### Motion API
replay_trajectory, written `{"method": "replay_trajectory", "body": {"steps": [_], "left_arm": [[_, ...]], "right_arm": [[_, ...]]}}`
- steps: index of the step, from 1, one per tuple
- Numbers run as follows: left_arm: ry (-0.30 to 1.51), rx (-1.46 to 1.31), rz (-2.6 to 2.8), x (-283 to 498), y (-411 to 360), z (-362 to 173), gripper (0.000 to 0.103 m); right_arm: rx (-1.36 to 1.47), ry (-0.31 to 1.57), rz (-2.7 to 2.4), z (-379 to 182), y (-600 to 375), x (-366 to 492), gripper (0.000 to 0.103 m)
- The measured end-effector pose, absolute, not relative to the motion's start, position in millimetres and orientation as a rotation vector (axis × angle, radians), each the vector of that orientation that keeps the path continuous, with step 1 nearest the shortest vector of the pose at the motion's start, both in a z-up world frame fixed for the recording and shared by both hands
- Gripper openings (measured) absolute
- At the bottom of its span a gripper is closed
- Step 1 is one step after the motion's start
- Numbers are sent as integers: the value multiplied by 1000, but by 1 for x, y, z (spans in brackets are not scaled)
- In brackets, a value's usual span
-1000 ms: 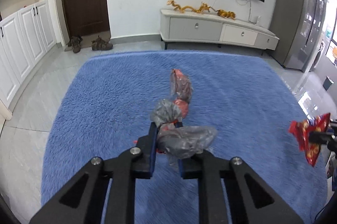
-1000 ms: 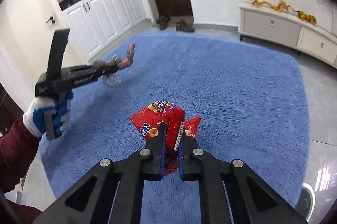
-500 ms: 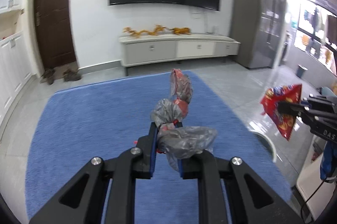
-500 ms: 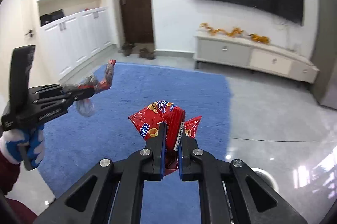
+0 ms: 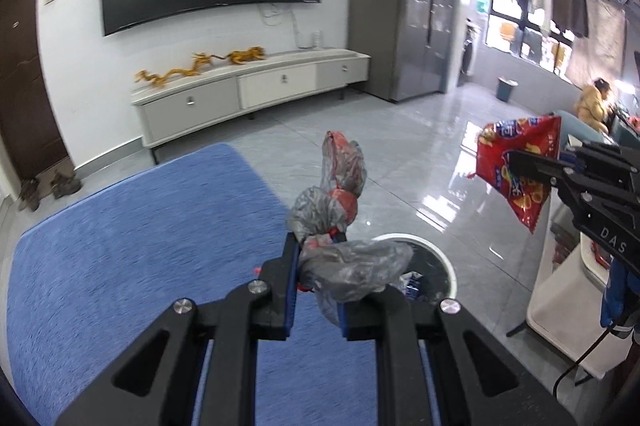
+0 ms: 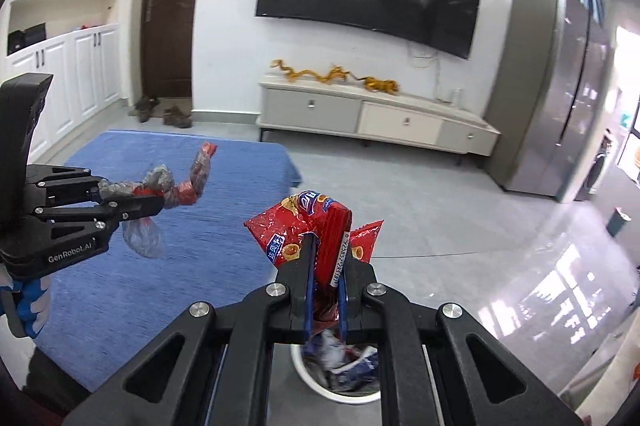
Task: Collect trash
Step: 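Carry grey bags and red snack bag to the bin and open both tools over it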
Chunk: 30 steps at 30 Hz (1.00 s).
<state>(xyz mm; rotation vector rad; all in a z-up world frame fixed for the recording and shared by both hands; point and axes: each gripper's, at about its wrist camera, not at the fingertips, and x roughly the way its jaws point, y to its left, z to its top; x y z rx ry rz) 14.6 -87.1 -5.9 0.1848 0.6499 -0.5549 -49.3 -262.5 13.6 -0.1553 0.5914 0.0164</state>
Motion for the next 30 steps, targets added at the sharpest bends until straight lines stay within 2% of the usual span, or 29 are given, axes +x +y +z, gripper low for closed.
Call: {"method": "replay_trajectory", "body": {"steps": [10, 16, 26, 30], "left_arm": [[716, 250, -620, 24, -163, -26, 15], [807, 305, -643, 43, -202, -57, 15], [1083, 319, -686, 104, -263, -131, 18], [1139, 305, -698, 122, -286, -148, 18]], "right_arm": [[-83, 617, -21, -11, -308, -32, 9], [-17, 674, -20, -39, -329, -11, 10], [229, 961, -26, -176, -386, 56, 10], [285, 1046, -43, -221, -400, 74, 14]]}}
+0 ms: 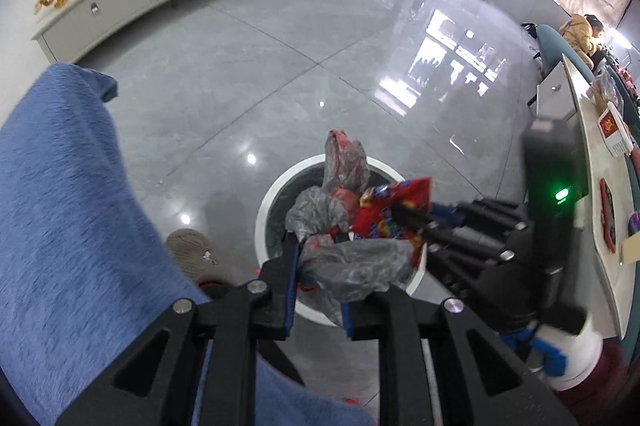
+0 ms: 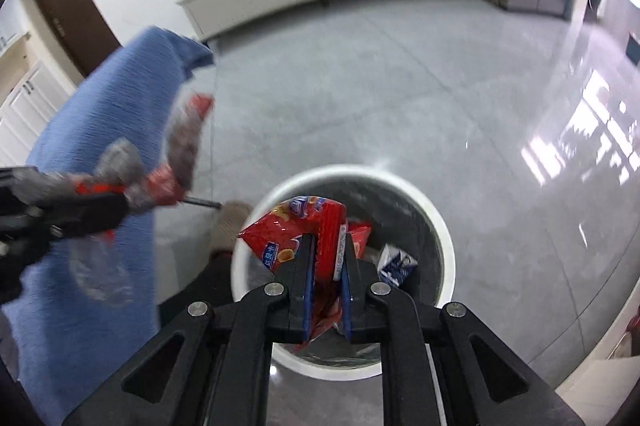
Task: Collect trash
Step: 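Carry grey bags and red snack bag to the bin and open both tools over it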
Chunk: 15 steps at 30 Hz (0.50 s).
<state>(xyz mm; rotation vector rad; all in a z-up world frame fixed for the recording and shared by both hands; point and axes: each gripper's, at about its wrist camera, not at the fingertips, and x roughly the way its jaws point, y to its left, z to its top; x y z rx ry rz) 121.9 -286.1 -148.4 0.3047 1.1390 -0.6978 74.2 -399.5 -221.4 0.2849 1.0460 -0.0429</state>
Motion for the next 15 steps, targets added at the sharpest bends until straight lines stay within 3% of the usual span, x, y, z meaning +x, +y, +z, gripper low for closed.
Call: {"method": "replay_trajectory", "body": {"steps": [4, 5, 6, 8, 10, 15], "left_arm": [[1172, 317, -713, 130, -306, -162, 25], [1182, 319, -716, 131, -310, -166, 31], [1186, 321, -714, 132, -313, -169, 40], [1188, 316, -714, 136, -321, -171, 46], [1180, 317, -705, 137, -323, -172, 47], [1159, 279, -704, 137, -314, -166, 49]], "right_arm": [[323, 1089, -54, -247, -412, 88, 17], [338, 1095, -58, -254, -414, 90, 19], [344, 1100, -59, -256, -414, 92, 23], [351, 1113, -74, -265, -416, 95, 35], [359, 1119, -79, -270, -418, 92, 42], [345, 1132, -104, -273, -423, 88, 43]]}}
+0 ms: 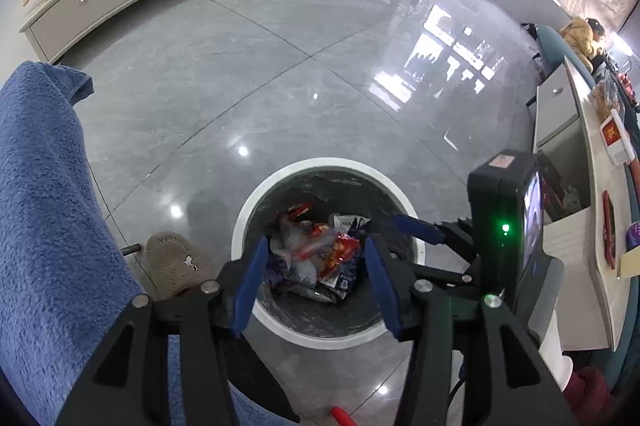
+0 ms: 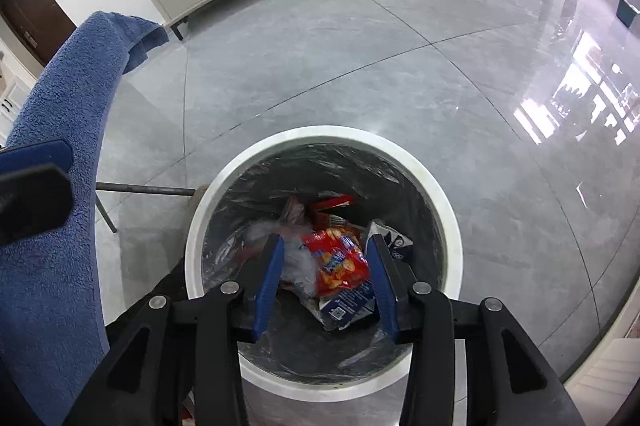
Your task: Collect trash
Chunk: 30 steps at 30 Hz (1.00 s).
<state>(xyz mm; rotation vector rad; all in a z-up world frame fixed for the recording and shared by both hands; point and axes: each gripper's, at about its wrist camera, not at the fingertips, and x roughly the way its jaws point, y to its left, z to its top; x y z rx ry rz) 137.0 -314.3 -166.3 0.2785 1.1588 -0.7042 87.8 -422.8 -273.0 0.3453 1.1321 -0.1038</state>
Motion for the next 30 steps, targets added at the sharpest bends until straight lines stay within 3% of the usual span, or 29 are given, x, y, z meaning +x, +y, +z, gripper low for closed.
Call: {"method": "replay_trajectory", "body": {"steps": [5, 9, 14, 18, 22, 30], "left_arm": [[1064, 258, -706, 122, -292, -136, 51], [958, 261, -690, 103, -257, -108, 61], [862, 226, -641, 81, -210, -76, 64], [772, 195, -563, 59, -159, -58, 81], [719, 171, -455, 41, -107, -45, 81], [594, 166, -246, 10, -15, -26, 81]], "right_arm": [[321, 1098, -114, -254, -423, 80, 43], [298, 1042, -93, -225, -410, 70, 45], [260, 935, -46, -172, -380, 53, 49], [213, 851, 0, -133, -348, 40, 61], [157, 761, 45, -95, -311, 27, 80], [65, 558, 95, -31, -238, -4, 92]]}}
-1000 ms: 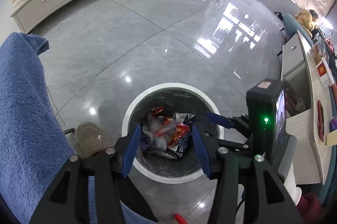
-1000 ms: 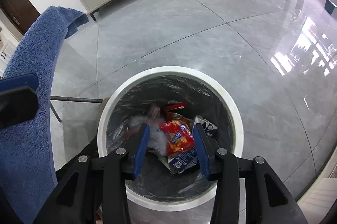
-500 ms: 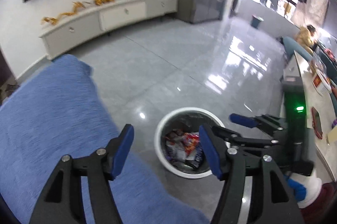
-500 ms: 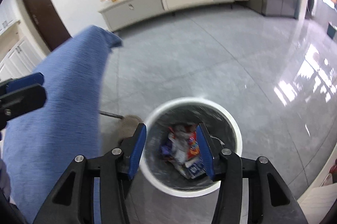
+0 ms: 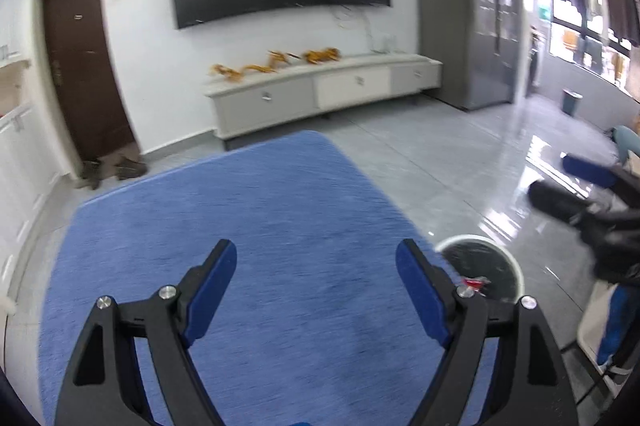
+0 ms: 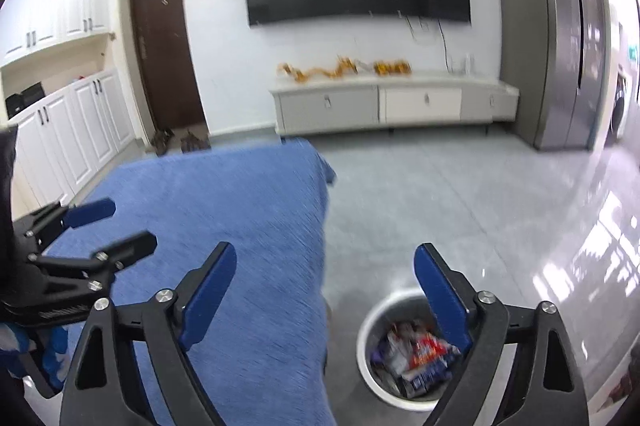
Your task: Collect trash
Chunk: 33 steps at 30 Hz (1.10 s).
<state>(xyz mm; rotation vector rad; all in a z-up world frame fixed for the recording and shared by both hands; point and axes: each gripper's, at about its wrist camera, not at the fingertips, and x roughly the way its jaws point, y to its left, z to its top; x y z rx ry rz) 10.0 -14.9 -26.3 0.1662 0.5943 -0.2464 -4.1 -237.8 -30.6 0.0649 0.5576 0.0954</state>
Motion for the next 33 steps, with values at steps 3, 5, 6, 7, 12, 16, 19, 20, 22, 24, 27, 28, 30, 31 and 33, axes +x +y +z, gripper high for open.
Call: {"method": "replay_trajectory", "body": {"steps": [3, 5, 6, 7, 12, 16, 19, 20, 22, 24, 27, 28, 30, 31, 33], "left_arm": [[545, 147, -186, -3, 12, -22, 86], [514, 137, -144, -10, 26, -21, 97], [497, 124, -124, -14, 35, -21, 101], [488, 113, -116, -16, 41, -21, 102], [466, 84, -57, -21, 62, -24, 103], [458, 83, -46, -24, 66, -25, 103], [462, 97, -56, -20, 57, -27, 103], [461, 101, -62, -22, 52, -28, 103], [463, 108, -78, -20, 43, -29, 103], [465, 107, -92, -17, 36, -29, 103], [475, 104, -107, -13, 30, -31, 103], [478, 109, -111, -13, 27, -33, 103], [480, 122, -113, -12, 22, -34, 103], [480, 130, -110, -11, 20, -34, 103], [475, 140, -92, -11, 17, -33, 103]], "right_arm": [[34, 495, 80, -14, -217, -14, 96], [14, 454, 60, -5, -205, -20, 102], [13, 438, 63, -1, -202, -22, 102], [12, 428, 66, 2, -197, -24, 102], [-18, 423, 80, 7, -180, -30, 102], [0, 452, 94, -1, -178, -26, 103], [34, 461, 88, -9, -187, -22, 103], [44, 452, 79, -12, -191, -21, 103], [63, 444, 83, -14, -195, -18, 103], [72, 448, 79, -17, -202, -15, 103], [81, 452, 68, -19, -208, -12, 103], [82, 456, 66, -20, -210, -11, 103], [85, 476, 68, -25, -213, -7, 103], [91, 487, 69, -28, -212, -5, 103], [97, 505, 66, -32, -213, 0, 103]]}}
